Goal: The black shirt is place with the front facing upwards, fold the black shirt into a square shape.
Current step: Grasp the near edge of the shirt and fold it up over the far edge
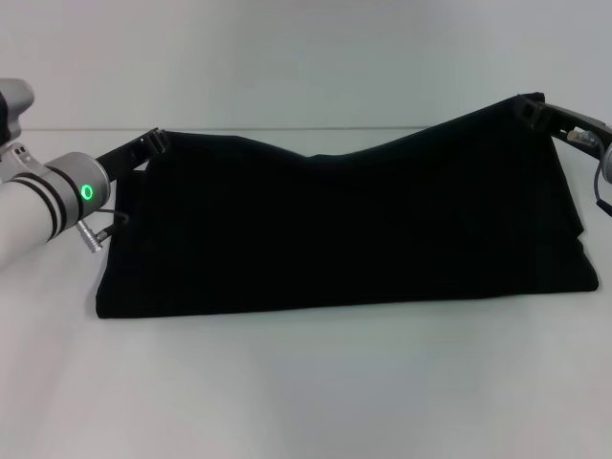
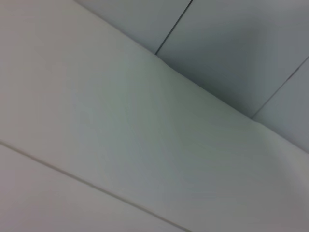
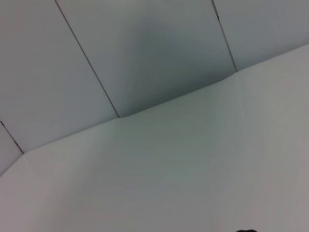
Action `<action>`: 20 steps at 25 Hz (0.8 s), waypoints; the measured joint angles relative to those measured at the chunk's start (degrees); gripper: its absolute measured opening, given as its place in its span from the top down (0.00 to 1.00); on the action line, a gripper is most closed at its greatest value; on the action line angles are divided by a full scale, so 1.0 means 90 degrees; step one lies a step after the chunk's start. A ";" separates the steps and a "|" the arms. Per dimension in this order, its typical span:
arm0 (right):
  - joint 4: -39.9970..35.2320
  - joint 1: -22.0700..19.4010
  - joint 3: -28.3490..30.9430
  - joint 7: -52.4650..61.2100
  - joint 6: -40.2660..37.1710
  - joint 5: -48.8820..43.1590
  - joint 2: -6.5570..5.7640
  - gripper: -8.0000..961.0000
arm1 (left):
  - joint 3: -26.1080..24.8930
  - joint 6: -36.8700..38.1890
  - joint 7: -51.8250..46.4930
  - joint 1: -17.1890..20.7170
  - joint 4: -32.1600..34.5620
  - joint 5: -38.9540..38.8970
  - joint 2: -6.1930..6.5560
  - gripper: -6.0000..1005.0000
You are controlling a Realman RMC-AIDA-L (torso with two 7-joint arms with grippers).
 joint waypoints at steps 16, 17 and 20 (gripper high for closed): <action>0.0365 -0.0168 -0.0036 -0.0813 0.0049 0.0875 -0.0009 0.46 | 0.0006 0.0730 0.0695 0.0394 -0.0352 -0.1051 0.0095 0.48; 0.0362 -0.0238 -0.0039 -0.0815 -0.0144 0.0870 -0.0016 0.47 | -0.0005 0.1084 0.0682 0.0507 -0.0358 -0.1058 0.0142 0.44; 0.0299 -0.0527 -0.0162 -0.0996 -0.1024 0.0826 -0.0056 0.47 | -0.0011 0.2542 0.0646 0.0952 -0.0341 -0.1138 0.0317 0.36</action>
